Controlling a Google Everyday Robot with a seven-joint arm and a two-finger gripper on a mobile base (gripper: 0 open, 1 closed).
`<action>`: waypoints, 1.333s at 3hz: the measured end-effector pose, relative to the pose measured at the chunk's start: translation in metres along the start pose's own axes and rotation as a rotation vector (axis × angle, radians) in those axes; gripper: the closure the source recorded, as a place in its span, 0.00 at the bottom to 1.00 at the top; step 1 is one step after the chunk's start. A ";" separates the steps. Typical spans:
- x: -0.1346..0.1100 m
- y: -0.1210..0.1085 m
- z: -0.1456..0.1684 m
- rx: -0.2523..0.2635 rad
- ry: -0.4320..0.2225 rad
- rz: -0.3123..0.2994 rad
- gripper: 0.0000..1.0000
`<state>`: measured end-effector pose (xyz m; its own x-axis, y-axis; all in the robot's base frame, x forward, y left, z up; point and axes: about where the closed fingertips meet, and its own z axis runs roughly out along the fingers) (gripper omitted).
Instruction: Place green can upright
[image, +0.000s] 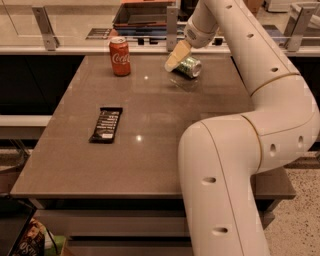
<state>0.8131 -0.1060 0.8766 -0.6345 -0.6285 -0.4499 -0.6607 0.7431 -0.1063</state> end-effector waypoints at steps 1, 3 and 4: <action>0.003 -0.002 0.008 0.016 0.033 0.017 0.00; 0.001 0.003 0.022 0.019 0.069 0.008 0.00; 0.001 0.004 0.025 0.018 0.076 0.005 0.00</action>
Offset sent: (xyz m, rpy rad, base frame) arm 0.0407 -0.0053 0.0069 -0.0717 0.0519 -0.0282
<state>0.8199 -0.0982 0.8532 -0.6670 -0.6399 -0.3817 -0.6506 0.7498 -0.1202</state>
